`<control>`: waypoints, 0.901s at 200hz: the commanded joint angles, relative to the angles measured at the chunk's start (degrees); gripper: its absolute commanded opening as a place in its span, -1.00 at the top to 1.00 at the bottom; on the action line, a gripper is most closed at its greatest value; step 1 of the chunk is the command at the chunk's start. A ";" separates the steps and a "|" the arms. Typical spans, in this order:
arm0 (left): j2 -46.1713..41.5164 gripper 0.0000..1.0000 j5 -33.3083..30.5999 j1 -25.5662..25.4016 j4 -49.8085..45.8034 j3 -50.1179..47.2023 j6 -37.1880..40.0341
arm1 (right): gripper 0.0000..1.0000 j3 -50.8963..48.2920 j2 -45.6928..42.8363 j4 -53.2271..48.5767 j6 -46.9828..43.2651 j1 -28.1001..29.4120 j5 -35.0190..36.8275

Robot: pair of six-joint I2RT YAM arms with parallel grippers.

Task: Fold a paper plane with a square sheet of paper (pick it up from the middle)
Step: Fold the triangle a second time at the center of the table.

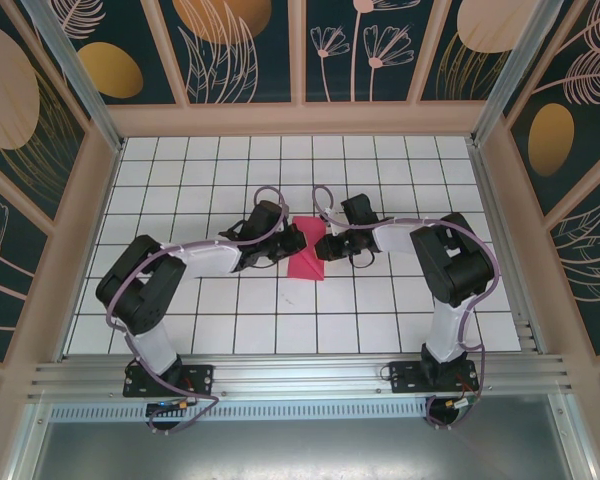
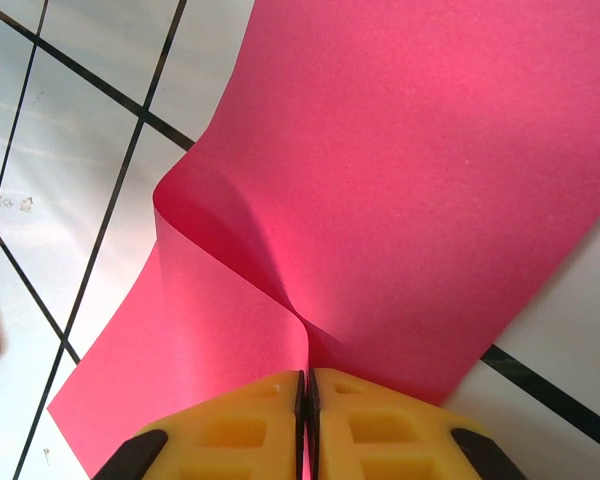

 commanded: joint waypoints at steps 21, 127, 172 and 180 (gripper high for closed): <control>4.04 0.85 2.01 -0.21 5.99 0.09 -3.24 | 0.72 -0.97 1.37 -0.07 0.61 0.47 2.72; 7.02 0.84 1.31 -0.21 7.21 -2.05 -2.85 | 0.72 -1.28 1.44 0.23 1.35 0.53 2.80; 9.02 0.83 1.26 -0.20 7.03 -2.52 -2.79 | 0.72 -1.41 1.45 0.32 1.53 0.60 2.67; 9.11 0.83 1.14 -0.17 6.87 -2.66 -2.70 | 0.72 -1.41 1.39 0.32 1.52 0.72 2.72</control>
